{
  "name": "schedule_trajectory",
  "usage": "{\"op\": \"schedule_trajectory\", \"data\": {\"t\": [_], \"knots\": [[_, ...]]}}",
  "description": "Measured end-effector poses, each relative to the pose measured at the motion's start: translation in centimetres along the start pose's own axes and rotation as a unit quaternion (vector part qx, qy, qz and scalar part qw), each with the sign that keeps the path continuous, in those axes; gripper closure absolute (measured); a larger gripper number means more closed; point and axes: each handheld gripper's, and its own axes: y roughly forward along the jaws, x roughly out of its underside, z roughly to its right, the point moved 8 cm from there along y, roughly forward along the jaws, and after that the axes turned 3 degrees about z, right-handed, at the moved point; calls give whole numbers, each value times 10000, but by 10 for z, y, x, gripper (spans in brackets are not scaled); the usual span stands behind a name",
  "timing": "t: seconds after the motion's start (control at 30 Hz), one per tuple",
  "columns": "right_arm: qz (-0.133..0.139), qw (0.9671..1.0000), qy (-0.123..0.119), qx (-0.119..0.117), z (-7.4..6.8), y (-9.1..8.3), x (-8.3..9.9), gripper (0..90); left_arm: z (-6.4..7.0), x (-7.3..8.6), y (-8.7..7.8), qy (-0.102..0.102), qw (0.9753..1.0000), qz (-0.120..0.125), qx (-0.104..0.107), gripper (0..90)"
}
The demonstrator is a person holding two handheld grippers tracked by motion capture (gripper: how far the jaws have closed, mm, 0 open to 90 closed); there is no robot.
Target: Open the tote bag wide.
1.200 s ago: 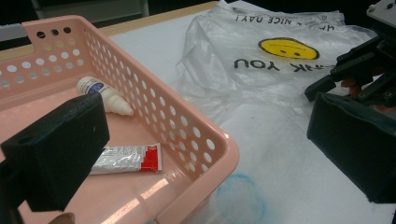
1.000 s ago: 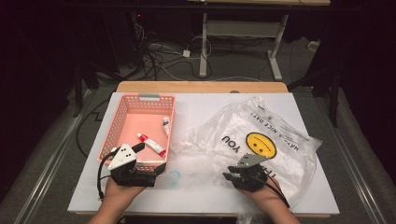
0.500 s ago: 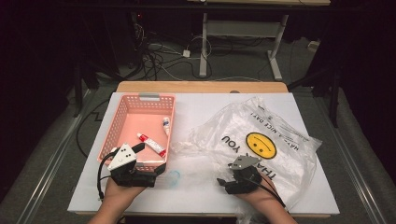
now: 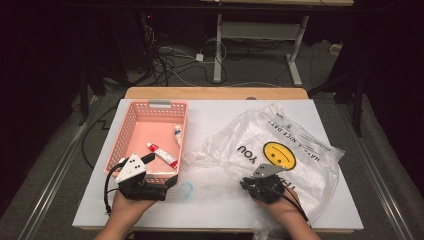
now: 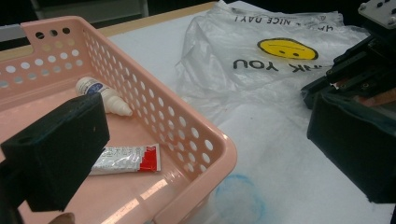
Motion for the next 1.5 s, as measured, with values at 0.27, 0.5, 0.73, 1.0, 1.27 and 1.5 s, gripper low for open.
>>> {"op": "schedule_trajectory", "data": {"t": [0.27, 0.5, 0.73, 1.0, 1.27, 1.5], "knots": [[-10, 10000, 53, 63, 3, 0, 1, 896, 1, 0, 0, 22, 10000, -8, 1, 0], [125, 9999, 25, 29, 4, -3, -2, 900, 0, 0, 0, 32, 10000, -14, 5, 0], [783, 9968, 124, 82, 8, -23, -17, 900, 1, 0, 1, 37, 10000, -28, 15, 0], [1019, 9948, 78, 29, 10, -27, -40, 900, 5, 1, 3, 58, 10000, -40, 53, 0], [1254, 9917, 257, 146, 26, -20, -70, 900, 6, 0, 3, 87, 9999, -34, 99, 0], [1578, 9871, 177, 208, 28, -30, -78, 900, 6, 2, 3, 63, 9999, -32, 104, 0]]}}
